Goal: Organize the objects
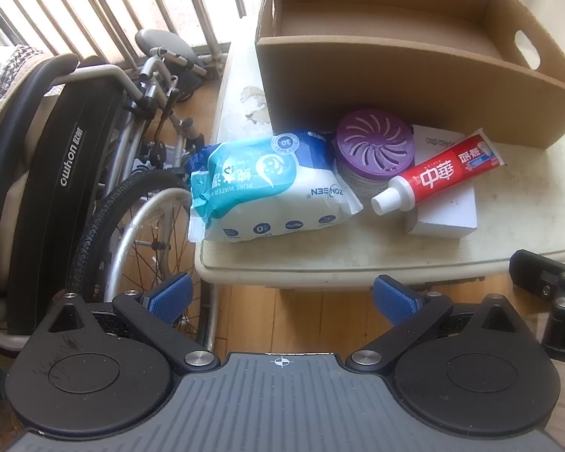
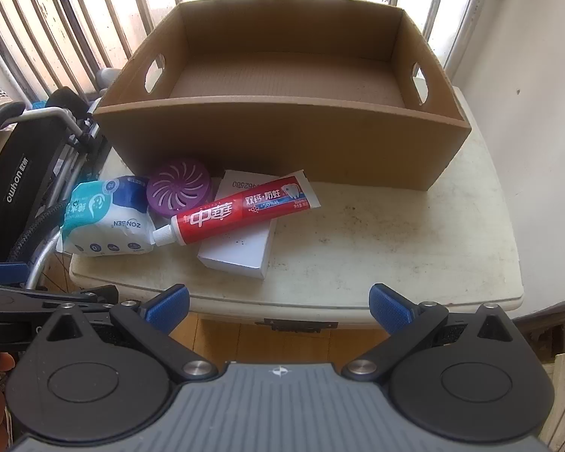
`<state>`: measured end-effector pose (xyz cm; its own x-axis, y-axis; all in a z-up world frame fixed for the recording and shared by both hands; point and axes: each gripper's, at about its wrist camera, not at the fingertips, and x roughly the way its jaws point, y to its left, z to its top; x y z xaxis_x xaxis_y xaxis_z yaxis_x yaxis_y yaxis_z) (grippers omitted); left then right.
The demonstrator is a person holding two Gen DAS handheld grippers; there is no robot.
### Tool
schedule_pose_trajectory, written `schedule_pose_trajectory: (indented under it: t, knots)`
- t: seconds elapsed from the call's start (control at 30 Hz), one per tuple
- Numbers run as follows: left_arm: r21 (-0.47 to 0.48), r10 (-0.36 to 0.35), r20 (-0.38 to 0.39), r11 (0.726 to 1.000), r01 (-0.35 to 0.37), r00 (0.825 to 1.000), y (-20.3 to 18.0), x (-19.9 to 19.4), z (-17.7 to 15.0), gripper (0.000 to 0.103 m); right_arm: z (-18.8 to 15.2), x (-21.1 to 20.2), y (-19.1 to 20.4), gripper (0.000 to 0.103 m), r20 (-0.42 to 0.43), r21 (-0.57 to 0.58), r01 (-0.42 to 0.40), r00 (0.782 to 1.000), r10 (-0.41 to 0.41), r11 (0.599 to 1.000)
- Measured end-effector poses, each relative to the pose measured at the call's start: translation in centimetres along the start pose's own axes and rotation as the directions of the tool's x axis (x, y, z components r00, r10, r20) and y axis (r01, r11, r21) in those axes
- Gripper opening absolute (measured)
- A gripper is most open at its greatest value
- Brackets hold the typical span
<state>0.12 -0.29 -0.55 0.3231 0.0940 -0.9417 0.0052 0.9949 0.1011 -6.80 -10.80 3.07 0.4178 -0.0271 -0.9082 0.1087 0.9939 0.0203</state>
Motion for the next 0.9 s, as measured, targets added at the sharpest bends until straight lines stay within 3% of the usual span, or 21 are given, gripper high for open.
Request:
schedule_pose_trajectory:
  t: [0.6,0.9]
  knots:
    - [0.008,0.002,-0.007,1.0,-0.002,1.0,0.39,0.25,-0.21,0.102,0.03,0.45,0.42,0.103,-0.017,-0.012,0.004,1.0,-0.004,1.0]
    - [0.07,-0.015,-0.007,0.997,0.016,1.0,0.42,0.5,-0.27,0.102,0.03,0.54,0.59,0.103,-0.02,-0.013,0.004,1.0,-0.004,1.0]
